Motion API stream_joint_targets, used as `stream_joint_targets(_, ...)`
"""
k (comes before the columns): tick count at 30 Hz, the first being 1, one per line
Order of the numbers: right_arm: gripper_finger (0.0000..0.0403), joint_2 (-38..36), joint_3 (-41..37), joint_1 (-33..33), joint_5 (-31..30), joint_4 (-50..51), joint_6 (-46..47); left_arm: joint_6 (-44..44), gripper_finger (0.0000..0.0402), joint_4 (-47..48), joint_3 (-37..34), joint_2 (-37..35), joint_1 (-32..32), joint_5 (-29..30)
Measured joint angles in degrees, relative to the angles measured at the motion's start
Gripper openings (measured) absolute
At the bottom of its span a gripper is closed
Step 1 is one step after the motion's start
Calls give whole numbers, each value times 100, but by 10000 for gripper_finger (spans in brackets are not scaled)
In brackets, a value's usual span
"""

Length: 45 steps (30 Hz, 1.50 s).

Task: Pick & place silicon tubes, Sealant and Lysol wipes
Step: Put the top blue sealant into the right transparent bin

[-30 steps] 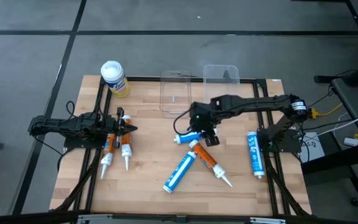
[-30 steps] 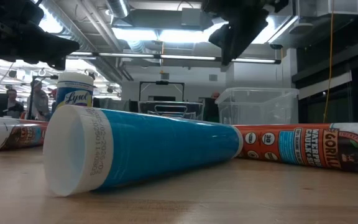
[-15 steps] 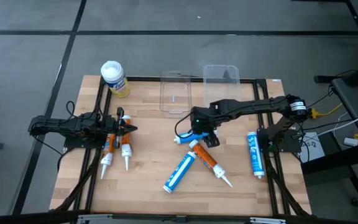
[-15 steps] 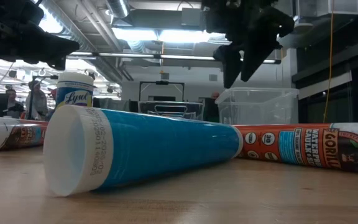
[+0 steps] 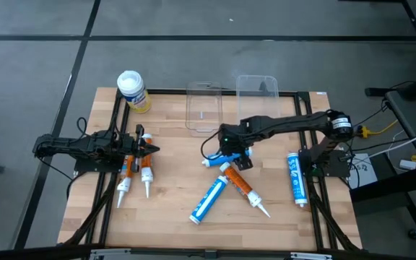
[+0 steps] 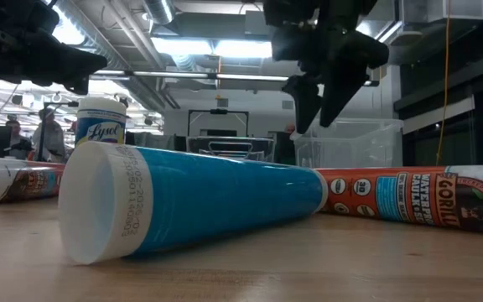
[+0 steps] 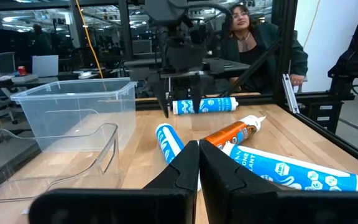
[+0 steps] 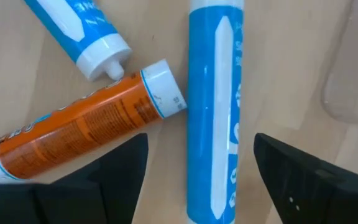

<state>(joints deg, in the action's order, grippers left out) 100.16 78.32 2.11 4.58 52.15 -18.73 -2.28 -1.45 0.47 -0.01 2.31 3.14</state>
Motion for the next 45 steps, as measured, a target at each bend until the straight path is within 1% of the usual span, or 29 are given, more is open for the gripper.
stream_joint_targets(12,292,407,0,2,0,-71,-130,2,9,2,0,0,0,0)
stream_joint_targets(23,292,439,0,0,2,-125,-110,1,11,0,0,0,0,0)
stream_joint_targets(34,292,830,4,0,7,-244,-110,2,8,0,0,0,0,0)
stream_joint_targets(45,292,993,7,0,-17,-439,-108,2,12,0,0,0,0,0)
